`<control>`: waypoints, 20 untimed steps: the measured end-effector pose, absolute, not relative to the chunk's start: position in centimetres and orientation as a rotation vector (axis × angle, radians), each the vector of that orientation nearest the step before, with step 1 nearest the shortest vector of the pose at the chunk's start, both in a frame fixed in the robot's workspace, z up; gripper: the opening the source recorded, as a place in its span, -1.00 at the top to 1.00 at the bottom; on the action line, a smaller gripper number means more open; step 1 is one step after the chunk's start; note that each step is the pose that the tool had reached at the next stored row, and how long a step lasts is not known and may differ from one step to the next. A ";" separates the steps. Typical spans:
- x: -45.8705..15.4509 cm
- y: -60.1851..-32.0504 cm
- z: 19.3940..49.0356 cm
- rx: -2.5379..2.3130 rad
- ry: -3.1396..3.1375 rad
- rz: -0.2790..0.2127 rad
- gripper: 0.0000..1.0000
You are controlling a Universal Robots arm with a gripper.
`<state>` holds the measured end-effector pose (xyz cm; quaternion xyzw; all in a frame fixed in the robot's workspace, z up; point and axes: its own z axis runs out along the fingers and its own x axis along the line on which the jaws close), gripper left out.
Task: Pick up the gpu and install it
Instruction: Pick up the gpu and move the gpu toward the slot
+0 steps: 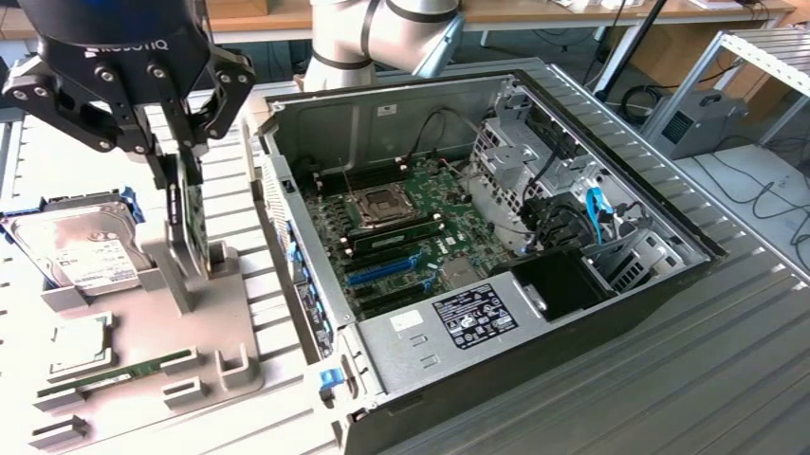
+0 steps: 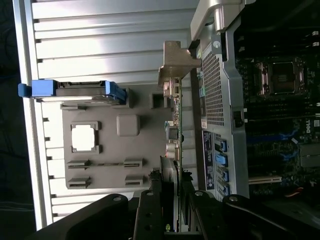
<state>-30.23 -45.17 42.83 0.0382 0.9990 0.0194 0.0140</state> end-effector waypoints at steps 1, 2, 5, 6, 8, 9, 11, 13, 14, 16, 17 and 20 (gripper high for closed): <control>-30.2 -45.2 42.9 0.119 3.111 0.060 0.47; -30.2 -45.2 43.0 0.119 3.111 0.060 0.47; -30.2 -45.2 43.2 0.119 3.111 0.060 0.47; -30.2 -45.2 43.3 0.119 3.111 0.060 0.47; -30.2 -45.2 43.5 0.119 3.111 0.060 0.47; -30.2 -45.2 43.6 0.119 3.111 0.060 0.47; -30.2 -45.2 43.8 0.119 3.111 0.060 0.47; -30.2 -45.2 44.0 0.119 3.111 0.060 0.47; -30.2 -45.2 44.0 0.119 3.111 0.060 0.47; -30.2 -45.2 44.2 0.119 3.111 0.060 0.47; -30.2 -45.2 44.3 0.119 3.111 0.060 0.47; -30.2 -45.2 44.5 0.119 3.111 0.060 0.47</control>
